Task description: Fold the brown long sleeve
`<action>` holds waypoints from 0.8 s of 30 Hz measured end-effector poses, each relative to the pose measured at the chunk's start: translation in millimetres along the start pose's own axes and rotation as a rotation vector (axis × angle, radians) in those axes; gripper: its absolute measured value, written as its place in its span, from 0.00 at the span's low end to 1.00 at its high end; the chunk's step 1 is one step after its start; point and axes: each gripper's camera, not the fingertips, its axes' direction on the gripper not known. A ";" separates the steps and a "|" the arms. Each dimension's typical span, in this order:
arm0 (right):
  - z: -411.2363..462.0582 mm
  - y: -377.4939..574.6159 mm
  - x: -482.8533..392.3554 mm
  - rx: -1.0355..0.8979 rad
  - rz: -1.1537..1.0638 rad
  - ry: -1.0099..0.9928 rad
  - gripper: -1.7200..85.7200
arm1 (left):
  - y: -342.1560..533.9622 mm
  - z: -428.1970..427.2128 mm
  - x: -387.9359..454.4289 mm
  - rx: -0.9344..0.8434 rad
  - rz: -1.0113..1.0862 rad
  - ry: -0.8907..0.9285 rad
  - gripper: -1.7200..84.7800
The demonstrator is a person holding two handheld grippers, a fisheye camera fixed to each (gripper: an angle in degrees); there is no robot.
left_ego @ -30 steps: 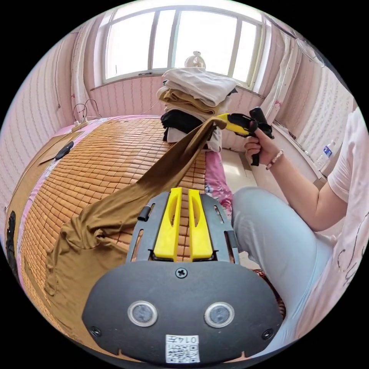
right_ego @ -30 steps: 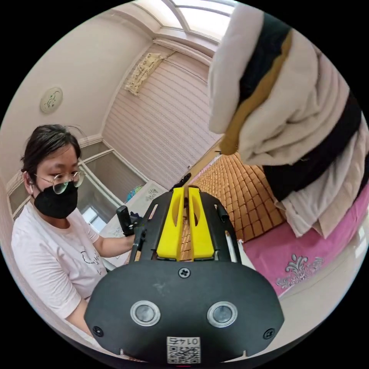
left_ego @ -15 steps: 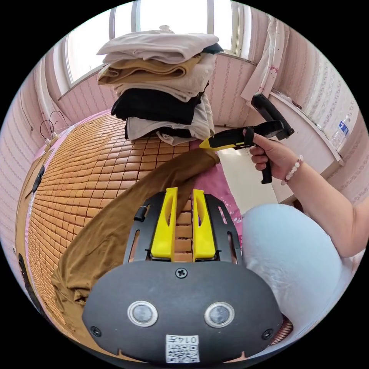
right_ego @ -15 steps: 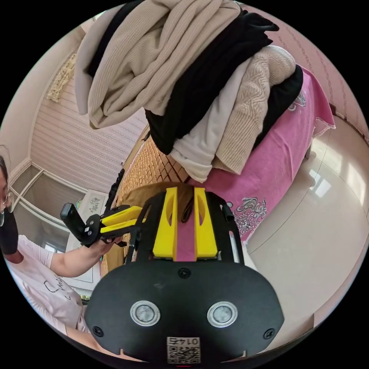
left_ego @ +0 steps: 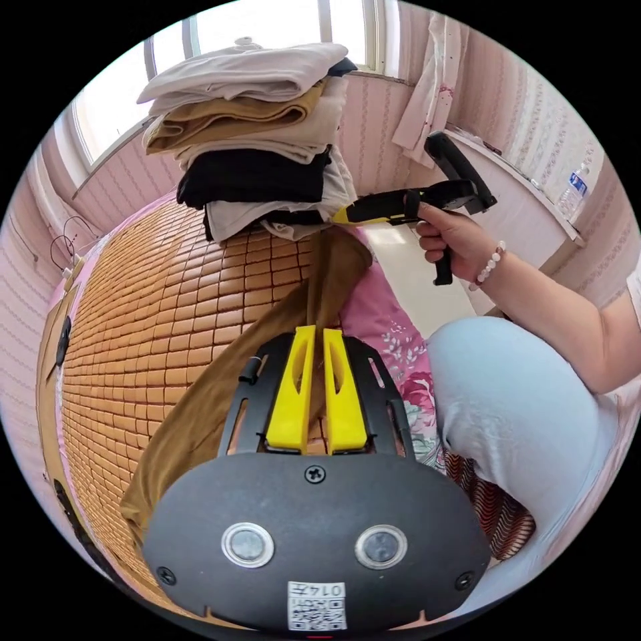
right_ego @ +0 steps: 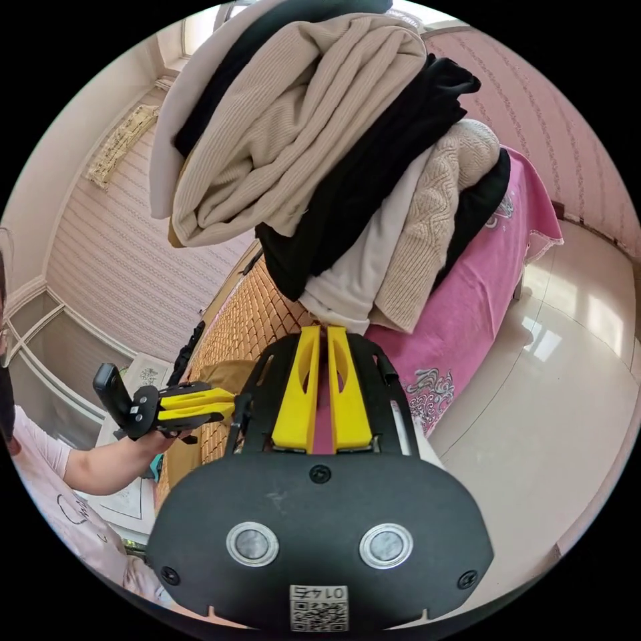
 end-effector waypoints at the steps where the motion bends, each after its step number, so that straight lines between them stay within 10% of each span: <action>1: -2.5 1.0 -1.1 -0.007 -0.003 0.031 0.04 | -1.1 -7.5 0.8 0.035 -0.002 0.025 0.06; 24: -33.8 52.3 -25.9 -0.150 0.039 -0.086 0.06 | 35.8 -64.0 -66.3 -0.003 -0.197 -0.067 0.08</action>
